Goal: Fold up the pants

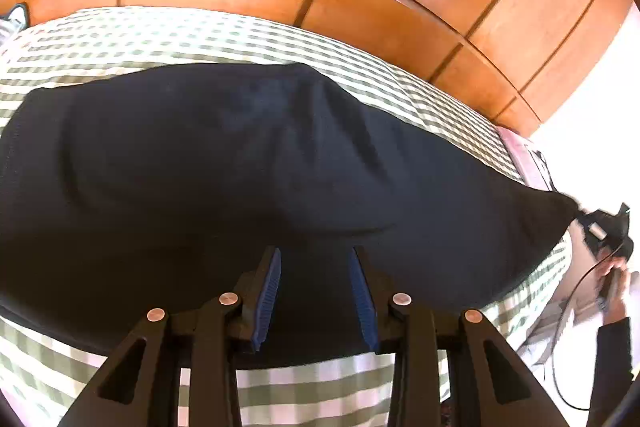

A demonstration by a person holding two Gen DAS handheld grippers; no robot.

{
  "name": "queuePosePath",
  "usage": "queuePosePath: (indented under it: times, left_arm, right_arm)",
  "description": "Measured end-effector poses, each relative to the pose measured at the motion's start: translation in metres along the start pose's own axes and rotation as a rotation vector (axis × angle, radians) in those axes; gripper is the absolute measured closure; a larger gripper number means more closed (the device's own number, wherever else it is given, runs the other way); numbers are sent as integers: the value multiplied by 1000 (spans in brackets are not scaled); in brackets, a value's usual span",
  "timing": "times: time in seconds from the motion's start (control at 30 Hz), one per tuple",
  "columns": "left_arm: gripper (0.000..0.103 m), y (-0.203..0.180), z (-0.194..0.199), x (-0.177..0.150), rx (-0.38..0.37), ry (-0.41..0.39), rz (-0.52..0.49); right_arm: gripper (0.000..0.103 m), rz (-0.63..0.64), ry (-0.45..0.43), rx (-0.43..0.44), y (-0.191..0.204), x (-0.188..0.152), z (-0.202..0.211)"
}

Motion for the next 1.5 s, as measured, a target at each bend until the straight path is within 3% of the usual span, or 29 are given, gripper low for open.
queuePosePath:
  times: [0.1,0.3,0.43,0.53,0.63,0.7,0.9,1.1,1.33,1.4,1.47,1.5]
  left_arm:
    - [67,-7,-3,-5,7,13,-21]
    - [67,-18,-7,-6,10,26,-50]
    - [67,-23,-8,-7,11,27,-62]
    - [67,-24,-10,-8,8,31,-58]
    - [67,-23,-9,-8,7,27,-65]
    - [67,-23,-7,-9,2,20,-73]
    - [67,-25,-1,-9,-14,5,-89]
    - [67,-25,-3,-12,-28,16,-89]
    - [67,-23,-4,-12,-34,21,-83]
    - [67,-23,-1,-11,-41,12,-82]
    - [67,-24,3,-10,-43,-2,-91]
    - [67,-25,4,-10,-44,-4,-102]
  right_arm:
    - [96,-53,51,-68,-46,-20,-11]
    - [96,-125,83,-95,-82,-40,-27]
    - [94,-143,71,-64,-81,-43,-30]
    - [87,-168,57,-33,-84,-42,-27]
    - [87,-151,55,-57,-83,-42,-28]
    - [95,-124,36,-80,-75,-39,-23]
    - [95,-16,-10,-73,-44,-29,9]
    - [95,-82,72,-193,-83,-46,-9]
    - [95,-112,50,-227,-102,-44,-14]
    - [89,-103,61,-234,-100,-44,-15]
    - [72,-102,68,-248,-99,-45,-9]
    - [69,-104,64,-261,-99,-47,-2]
Point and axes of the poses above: each gripper's, at about its wrist camera, not at the fingertips, and z roughly against the way its jaws point, y to its left, x to its top, the point moved 9 cm from there along -z, roughly the way its jaws point, and after that the axes turned 7 degrees about x, right-handed, at the moved point
